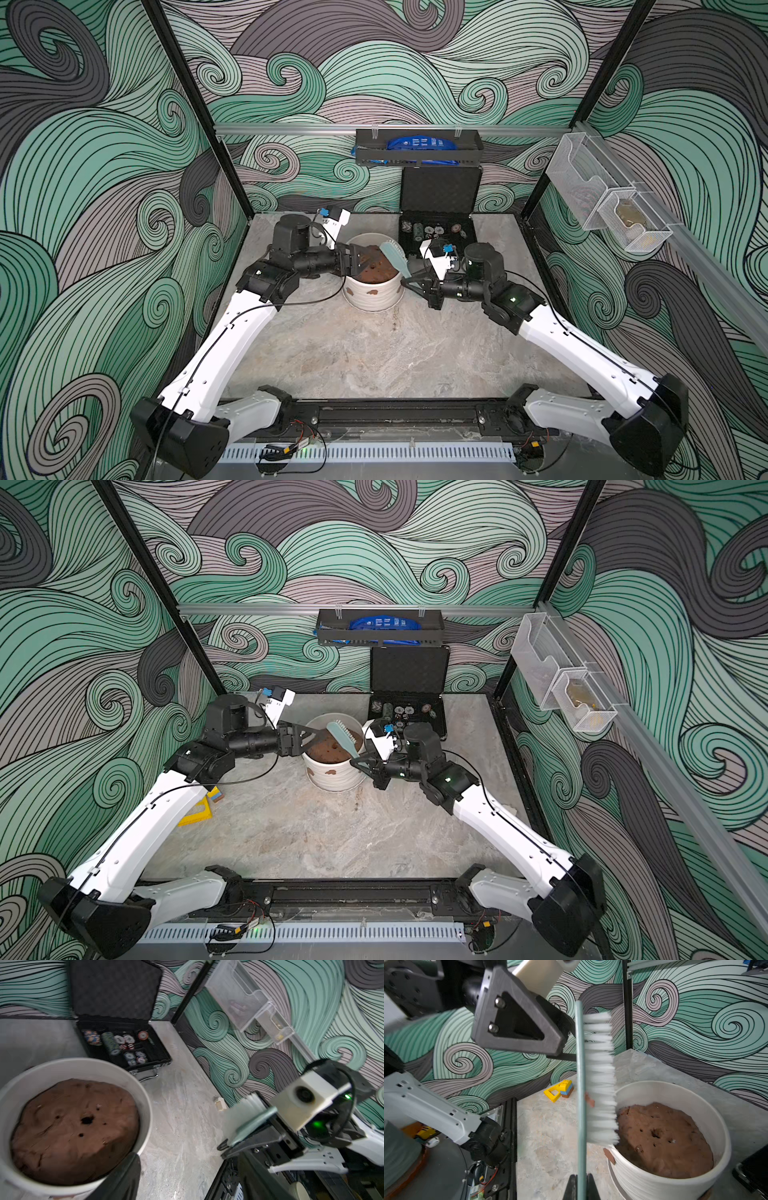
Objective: Scrub the dried mud off the ceramic pot
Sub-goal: Pick up the brush from the center of the board, then brush off the soil from the pot, then rotate the pot at the center of the board.
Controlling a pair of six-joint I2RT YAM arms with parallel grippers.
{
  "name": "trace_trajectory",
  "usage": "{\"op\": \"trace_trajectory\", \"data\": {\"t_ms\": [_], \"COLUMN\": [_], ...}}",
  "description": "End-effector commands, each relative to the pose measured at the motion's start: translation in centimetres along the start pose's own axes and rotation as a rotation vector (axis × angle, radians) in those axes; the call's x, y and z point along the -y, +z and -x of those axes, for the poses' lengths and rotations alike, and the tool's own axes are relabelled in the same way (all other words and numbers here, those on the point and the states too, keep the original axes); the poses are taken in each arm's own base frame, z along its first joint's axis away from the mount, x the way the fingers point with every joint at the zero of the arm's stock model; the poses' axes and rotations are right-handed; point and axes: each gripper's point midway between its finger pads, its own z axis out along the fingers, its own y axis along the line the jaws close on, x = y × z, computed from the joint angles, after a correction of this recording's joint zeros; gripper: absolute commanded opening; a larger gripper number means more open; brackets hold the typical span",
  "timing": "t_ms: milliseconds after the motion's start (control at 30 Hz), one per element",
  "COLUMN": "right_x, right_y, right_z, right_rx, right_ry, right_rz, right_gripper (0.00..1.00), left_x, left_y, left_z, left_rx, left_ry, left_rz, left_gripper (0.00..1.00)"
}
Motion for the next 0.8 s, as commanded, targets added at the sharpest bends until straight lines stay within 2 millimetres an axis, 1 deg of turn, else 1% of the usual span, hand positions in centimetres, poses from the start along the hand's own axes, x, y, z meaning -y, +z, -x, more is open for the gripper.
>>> {"op": "trace_trajectory", "data": {"t_ms": [0, 67, 167, 267, 400, 433, 467, 567, 767], "right_x": [1.4, 1.3, 1.3, 2.0, 3.3, 3.4, 3.6, 3.5, 3.9], "right_y": [0.8, 1.5, 2.2, 2.6, 2.9, 2.9, 3.0, 3.3, 3.4], "right_z": [-2.5, -3.6, -5.0, -6.4, -8.1, -8.5, -9.0, -9.9, -10.8], "right_rx": [-0.127, -0.176, -0.243, -0.320, -0.419, -0.438, -0.457, -0.498, -0.529], "right_ry": [-0.094, -0.132, -0.195, -0.233, -0.254, -0.263, -0.270, -0.289, -0.298], "right_rz": [-0.119, -0.124, -0.139, -0.157, -0.197, -0.201, -0.203, -0.196, -0.220], "right_gripper": [0.00, 0.00, 0.00, 0.00, 0.00, 0.00, 0.00, 0.00, 0.00], "left_x": [-4.8, -7.0, -9.5, -11.3, -12.5, -12.6, -13.3, -13.9, -15.0], "left_y": [-1.9, -2.1, -1.4, -0.5, 0.7, 0.8, 1.6, 2.9, 3.8], "left_z": [-0.4, -0.8, -1.6, -2.5, -3.4, -3.5, -4.1, -5.3, -6.5], "left_rx": [-0.016, -0.032, -0.057, -0.108, -0.169, -0.172, -0.205, -0.266, -0.308], "left_ry": [-0.128, -0.184, -0.250, -0.315, -0.359, -0.361, -0.369, -0.372, -0.361], "left_rz": [0.287, 0.398, 0.497, 0.565, 0.608, 0.621, 0.641, 0.670, 0.721], "left_gripper": [0.77, 0.76, 0.72, 0.69, 0.68, 0.67, 0.67, 0.67, 0.63]}}
